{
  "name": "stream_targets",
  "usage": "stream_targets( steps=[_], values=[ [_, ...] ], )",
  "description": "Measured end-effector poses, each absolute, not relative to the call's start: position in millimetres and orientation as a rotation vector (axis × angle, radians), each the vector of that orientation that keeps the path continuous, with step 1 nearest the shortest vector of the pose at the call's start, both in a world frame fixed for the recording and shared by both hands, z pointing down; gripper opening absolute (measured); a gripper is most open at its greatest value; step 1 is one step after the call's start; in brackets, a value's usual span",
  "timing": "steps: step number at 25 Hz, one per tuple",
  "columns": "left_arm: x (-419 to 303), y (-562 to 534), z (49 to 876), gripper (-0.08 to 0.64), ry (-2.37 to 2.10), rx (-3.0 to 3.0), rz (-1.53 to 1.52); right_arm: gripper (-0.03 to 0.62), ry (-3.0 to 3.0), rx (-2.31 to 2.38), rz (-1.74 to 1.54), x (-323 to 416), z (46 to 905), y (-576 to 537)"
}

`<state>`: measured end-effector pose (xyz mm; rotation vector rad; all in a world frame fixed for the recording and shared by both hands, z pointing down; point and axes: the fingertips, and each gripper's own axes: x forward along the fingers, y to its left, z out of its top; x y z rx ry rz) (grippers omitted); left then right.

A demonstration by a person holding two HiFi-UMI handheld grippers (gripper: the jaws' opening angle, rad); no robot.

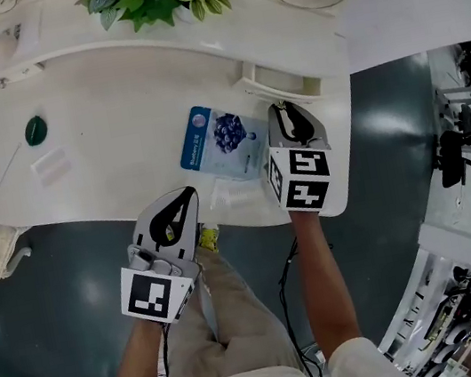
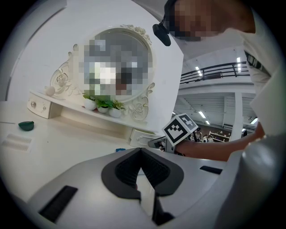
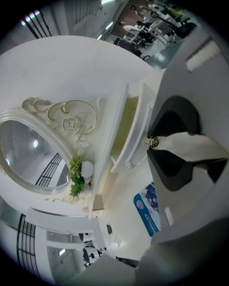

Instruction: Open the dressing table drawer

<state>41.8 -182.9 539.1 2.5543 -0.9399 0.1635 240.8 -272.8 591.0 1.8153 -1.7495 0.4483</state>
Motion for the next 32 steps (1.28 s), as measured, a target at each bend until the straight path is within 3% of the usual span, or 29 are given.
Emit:
stream_targets(
  steps=[32],
  values=[
    [45.2,-181.2,535.5,0.008,-0.945,2.555,0.151,0.103,-1.768,1.808,0.481,230.4,590.2,-245.2]
  ],
)
